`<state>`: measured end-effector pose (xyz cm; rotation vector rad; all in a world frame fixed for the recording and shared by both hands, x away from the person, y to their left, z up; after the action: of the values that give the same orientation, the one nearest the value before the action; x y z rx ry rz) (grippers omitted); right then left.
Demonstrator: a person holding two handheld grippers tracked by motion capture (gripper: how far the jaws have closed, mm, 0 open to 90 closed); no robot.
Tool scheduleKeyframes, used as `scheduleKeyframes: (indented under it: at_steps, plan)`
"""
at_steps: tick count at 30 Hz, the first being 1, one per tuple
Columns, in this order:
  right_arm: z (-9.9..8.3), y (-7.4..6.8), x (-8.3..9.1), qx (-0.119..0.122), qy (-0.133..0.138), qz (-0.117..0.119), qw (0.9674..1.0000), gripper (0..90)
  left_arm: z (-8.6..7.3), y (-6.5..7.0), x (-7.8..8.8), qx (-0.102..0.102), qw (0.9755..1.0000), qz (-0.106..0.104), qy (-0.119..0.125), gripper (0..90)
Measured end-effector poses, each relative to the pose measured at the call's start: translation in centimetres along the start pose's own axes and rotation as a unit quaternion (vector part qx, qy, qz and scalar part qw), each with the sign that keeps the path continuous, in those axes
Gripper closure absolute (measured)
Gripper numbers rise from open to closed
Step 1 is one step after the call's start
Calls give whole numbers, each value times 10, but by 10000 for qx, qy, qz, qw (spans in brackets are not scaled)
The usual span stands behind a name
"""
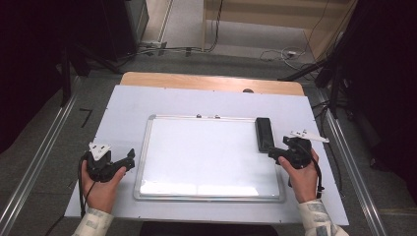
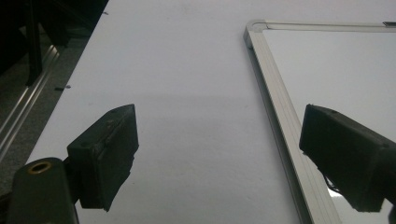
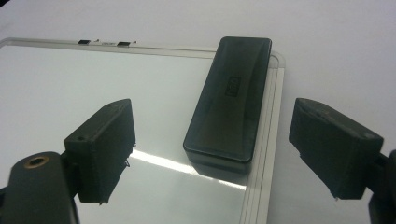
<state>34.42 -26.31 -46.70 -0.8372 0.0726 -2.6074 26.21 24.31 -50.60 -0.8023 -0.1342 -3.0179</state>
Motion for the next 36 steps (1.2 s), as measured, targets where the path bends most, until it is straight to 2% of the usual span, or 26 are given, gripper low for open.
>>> scheduleKeyframes:
  at_steps: [16, 28, 36]
  plan:
    - [-9, 20, 23, -56, 86, -121, 9999, 132, 0, 1, -1, 29, 10000, -42, -18, 124]
    - [-14, 29, 37, 107, 128, -213, 9996, 134, 0, 0, -2, 65, 10000, -51, -28, 124]
    - [-18, 37, 46, 119, 139, -328, 9993, 135, 0, -2, -1, 84, 9999, -56, -32, 124]
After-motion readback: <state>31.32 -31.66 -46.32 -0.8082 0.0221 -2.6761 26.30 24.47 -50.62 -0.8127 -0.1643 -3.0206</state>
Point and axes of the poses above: each handheld gripper's, and its own axes: x roughly backward along the jaws, z roughly out of its top, y roughly to its right, the point moved 3 cm from there along -x, roughly forward along the jaws, and after that the axes turned 3 degrees about y, right-handed, at the moved point
